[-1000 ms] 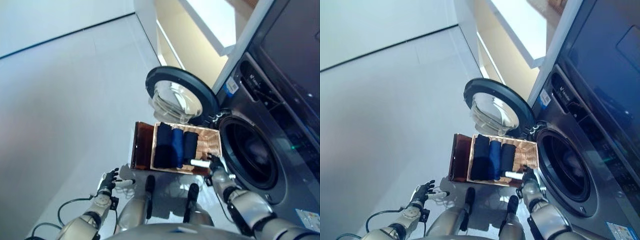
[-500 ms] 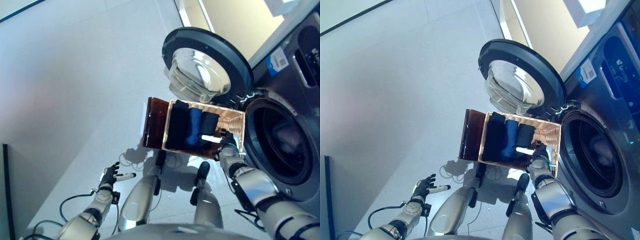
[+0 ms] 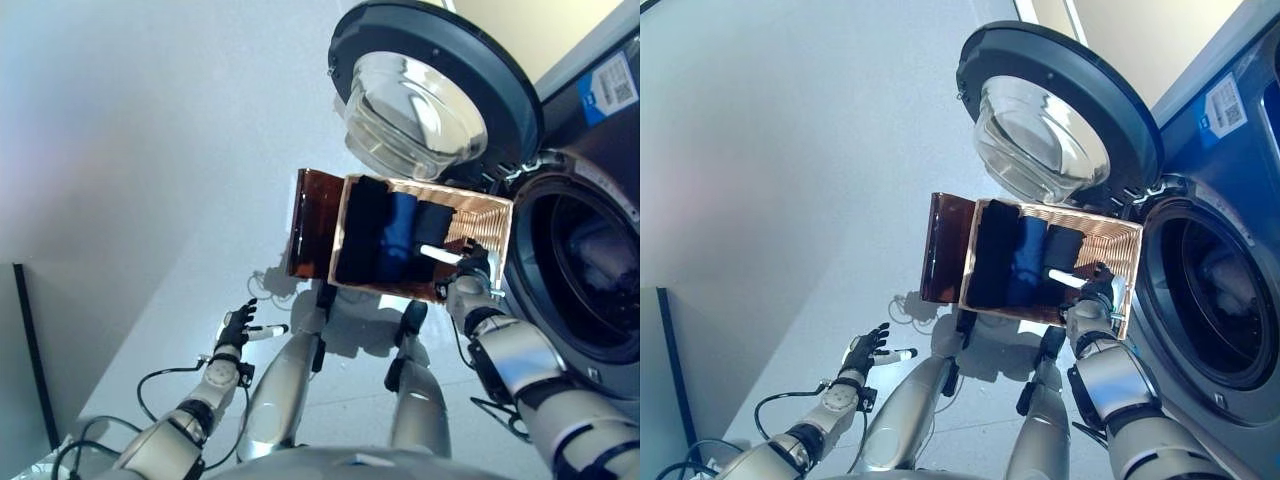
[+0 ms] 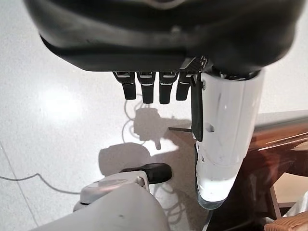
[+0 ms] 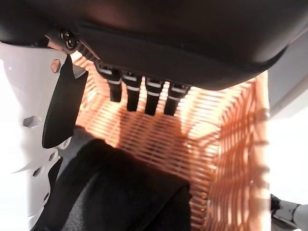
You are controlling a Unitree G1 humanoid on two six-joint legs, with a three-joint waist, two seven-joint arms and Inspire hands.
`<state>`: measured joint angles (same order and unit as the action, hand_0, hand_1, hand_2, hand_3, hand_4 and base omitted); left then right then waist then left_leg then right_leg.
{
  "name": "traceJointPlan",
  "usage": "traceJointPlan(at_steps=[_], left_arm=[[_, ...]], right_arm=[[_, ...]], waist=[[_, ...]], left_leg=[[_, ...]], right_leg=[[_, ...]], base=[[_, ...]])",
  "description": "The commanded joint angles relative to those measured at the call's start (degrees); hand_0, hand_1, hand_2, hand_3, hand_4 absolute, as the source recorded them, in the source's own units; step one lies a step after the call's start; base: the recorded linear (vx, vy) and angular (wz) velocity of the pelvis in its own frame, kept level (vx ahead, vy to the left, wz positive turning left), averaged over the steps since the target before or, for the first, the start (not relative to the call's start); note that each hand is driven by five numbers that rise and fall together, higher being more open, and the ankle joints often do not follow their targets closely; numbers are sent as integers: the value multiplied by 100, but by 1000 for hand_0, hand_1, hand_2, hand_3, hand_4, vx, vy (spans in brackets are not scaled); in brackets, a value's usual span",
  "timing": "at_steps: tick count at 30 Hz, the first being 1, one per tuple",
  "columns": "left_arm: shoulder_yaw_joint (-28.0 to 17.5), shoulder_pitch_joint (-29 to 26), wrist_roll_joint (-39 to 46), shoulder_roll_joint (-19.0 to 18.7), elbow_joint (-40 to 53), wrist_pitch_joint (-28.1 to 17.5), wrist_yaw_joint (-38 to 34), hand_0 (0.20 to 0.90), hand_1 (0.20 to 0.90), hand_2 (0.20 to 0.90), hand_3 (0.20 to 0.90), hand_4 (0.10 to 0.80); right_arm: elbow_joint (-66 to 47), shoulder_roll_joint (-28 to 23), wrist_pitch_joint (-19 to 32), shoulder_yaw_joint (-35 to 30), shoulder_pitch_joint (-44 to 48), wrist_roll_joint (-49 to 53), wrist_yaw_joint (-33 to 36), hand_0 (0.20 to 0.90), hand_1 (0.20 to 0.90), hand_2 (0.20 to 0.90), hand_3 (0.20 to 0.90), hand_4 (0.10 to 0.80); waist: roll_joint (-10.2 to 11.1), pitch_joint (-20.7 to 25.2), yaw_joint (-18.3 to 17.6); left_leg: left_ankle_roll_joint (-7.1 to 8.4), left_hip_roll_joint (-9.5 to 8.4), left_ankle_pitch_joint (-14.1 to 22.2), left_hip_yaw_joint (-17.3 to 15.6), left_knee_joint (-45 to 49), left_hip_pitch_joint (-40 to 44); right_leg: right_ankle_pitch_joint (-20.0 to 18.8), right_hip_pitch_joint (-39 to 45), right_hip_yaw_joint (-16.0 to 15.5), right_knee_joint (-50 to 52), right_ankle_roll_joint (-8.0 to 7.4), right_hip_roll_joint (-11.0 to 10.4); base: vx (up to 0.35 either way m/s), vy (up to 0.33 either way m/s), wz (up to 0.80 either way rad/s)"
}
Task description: Pick up the clothes and place them into the washing machine
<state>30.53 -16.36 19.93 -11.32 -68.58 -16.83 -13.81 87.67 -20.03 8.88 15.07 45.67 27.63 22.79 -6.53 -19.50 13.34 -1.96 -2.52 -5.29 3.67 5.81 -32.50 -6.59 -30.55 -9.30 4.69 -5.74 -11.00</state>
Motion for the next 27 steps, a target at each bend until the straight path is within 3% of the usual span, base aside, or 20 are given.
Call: traceJointPlan(at_steps=[1,14,16,21,25,27], left_arm=[[5,-53,125,-65,-85,-187,-236,900,900,900,900,800],[-15,-117,151,-78,-149,-226,-308,900,900,900,900,800],[-7,-137,155,-89,-96,-236,-318,900,900,900,900,800],[9,-127,128,-88,-95,-238,-329,900,900,900,900,800],[-57,-140,83,-80,-337,-206,-374,900,900,900,900,800],[-109,-144,88,-74,-438,-220,-386,900,900,900,900,800]], right_arm=[[44,-424,265,56,270,90,275,483,483,483,483,502],[27,-400,274,133,343,11,325,529,529,529,529,535],[40,-439,268,153,389,-15,349,565,565,565,565,561],[35,-440,268,107,323,-20,376,444,444,444,444,475],[-47,-329,292,89,144,-39,354,200,200,200,200,300],[-129,-318,311,60,26,-50,360,200,200,200,200,300]], waist=[[-62,43,60],[-41,100,149],[-65,77,172],[-67,80,143],[-2,145,60],[11,191,2]], left_leg=[[482,-109,156,25,516,-656],[486,-215,171,123,524,-784],[484,-234,167,131,539,-837],[497,-233,183,115,571,-843],[490,-233,246,57,634,-794],[488,-210,249,30,621,-742]], right_leg=[[74,314,-21,-3,-52,-328],[76,356,-171,-69,-71,-376],[73,327,-207,-67,-69,-386],[96,325,-198,-38,-65,-387],[91,317,-122,-5,-61,-371],[77,324,-82,-8,-60,-364]], base=[[46,-10,8],[25,-7,7],[0,0,0],[15,3,12],[3,3,1],[-3,9,-2]])
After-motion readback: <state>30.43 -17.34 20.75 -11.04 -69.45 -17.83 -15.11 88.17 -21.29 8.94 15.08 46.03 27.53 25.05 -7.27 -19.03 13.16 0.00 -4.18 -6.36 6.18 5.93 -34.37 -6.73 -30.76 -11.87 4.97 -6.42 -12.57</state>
